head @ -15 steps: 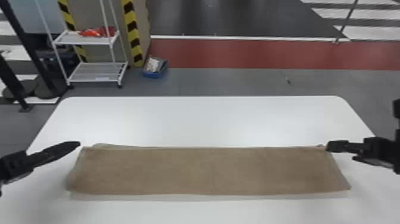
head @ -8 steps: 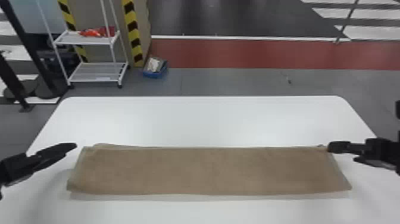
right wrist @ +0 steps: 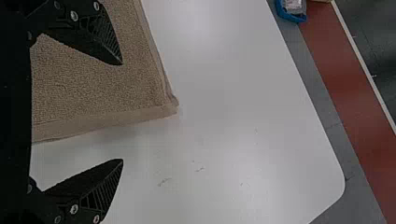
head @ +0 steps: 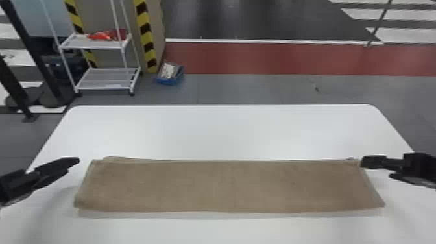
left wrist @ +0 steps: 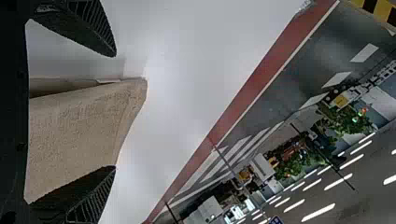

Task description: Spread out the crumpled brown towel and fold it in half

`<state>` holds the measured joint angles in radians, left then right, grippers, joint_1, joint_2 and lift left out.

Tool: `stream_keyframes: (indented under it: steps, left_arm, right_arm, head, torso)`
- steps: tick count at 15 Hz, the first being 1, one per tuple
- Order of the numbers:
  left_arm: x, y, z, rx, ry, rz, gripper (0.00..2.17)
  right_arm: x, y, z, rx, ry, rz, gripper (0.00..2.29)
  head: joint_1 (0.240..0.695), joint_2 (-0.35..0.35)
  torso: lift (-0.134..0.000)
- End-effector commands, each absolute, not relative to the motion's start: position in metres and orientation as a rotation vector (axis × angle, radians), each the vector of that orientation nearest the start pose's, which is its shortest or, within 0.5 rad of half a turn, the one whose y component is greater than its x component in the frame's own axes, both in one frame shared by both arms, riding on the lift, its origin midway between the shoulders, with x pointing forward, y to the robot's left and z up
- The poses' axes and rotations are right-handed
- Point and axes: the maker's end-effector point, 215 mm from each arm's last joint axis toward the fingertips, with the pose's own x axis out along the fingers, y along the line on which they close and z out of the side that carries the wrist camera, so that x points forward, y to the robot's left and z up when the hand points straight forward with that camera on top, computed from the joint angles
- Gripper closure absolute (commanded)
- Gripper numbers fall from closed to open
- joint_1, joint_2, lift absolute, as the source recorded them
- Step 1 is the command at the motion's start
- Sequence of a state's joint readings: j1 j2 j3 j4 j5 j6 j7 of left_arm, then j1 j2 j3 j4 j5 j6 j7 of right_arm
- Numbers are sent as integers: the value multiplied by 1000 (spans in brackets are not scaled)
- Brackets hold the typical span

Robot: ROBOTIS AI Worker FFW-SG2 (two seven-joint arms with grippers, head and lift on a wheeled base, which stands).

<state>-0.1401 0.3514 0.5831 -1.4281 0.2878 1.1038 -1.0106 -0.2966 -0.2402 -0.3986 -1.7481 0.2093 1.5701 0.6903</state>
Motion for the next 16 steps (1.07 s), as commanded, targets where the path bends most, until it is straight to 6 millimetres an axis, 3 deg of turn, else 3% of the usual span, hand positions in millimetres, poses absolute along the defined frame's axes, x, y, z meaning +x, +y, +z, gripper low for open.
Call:
stream_keyframes:
  steps: [1,16]
  left_arm:
    - [485,412,-412,-726,603,-424,19]
    - [474,419,-419,-742,607,-409,33]
  right_arm:
    - [491,-420,-412,385,951,-23,167]
    - [486,-418,-414,394,947,-20,164]
  head:
    - [695,-11]
    - [695,-3]
  torso:
    - [-125]
    - [-125]
